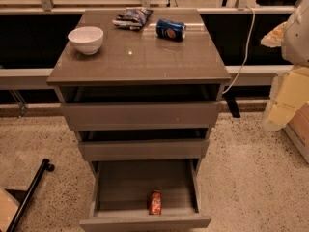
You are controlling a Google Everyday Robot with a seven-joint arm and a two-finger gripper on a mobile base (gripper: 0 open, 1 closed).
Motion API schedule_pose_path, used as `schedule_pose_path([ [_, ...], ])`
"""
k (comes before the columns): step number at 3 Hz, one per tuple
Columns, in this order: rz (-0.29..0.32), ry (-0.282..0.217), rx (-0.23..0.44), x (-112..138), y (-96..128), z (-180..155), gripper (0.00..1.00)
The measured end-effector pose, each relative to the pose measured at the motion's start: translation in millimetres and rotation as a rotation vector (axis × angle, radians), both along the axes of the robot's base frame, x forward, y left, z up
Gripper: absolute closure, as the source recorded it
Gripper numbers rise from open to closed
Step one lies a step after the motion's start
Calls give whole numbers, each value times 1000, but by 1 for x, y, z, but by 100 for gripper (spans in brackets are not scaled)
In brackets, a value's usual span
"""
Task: Pick coke can from bottom drawer and place on counter
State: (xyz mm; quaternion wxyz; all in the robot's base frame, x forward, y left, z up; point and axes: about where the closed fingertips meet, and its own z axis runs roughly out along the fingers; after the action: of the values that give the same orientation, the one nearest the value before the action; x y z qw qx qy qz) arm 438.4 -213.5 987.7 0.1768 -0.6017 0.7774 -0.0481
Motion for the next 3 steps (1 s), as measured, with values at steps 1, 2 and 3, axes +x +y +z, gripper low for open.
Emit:
schedule_pose_path([
  [1,0,0,0,0,0,0,0],
  [2,-77,5,34,4,1,-8,0],
  [3,-252,21,75,19,-3,-37,0],
])
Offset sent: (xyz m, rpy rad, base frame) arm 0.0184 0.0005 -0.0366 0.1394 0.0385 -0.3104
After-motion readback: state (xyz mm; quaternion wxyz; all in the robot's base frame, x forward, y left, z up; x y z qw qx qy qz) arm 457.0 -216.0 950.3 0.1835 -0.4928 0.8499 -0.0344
